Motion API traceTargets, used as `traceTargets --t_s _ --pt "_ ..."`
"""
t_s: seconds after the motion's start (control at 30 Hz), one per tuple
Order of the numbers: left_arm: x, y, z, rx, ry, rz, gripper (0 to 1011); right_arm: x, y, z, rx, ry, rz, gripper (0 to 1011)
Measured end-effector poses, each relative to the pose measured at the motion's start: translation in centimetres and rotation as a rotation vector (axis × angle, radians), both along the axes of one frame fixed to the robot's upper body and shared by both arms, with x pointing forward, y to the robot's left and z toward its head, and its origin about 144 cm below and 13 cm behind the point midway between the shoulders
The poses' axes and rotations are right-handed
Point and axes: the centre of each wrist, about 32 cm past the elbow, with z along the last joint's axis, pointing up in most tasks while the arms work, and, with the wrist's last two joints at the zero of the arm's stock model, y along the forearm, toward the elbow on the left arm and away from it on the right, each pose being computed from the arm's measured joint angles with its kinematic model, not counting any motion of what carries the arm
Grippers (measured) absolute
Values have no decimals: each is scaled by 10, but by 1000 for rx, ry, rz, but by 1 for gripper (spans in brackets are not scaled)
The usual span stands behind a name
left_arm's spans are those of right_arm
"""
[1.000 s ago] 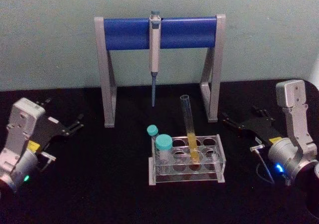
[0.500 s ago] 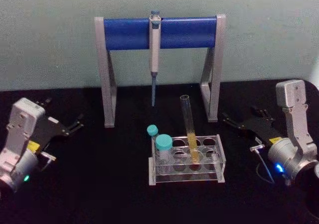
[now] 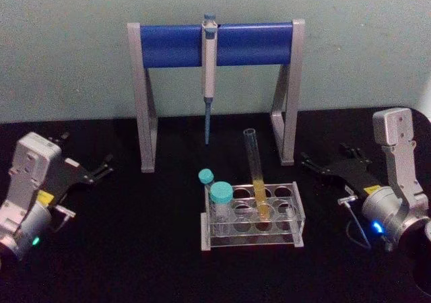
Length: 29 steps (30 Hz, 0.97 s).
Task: Pick up the test tube from the test tube rack, shake it, then place it back into the test tube rack.
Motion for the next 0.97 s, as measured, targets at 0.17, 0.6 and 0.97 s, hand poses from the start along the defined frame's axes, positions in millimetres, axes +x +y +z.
traceTargets --t_s 0.17,0.6,0.97 --pt "0 0 0 0 0 0 1001 0 0 0 0 0 0 1000" --pt "0 0 0 0 0 0 1001 0 0 0 0 0 0 1000" --pt "0 0 0 0 0 0 1001 0 0 0 0 0 0 1000"
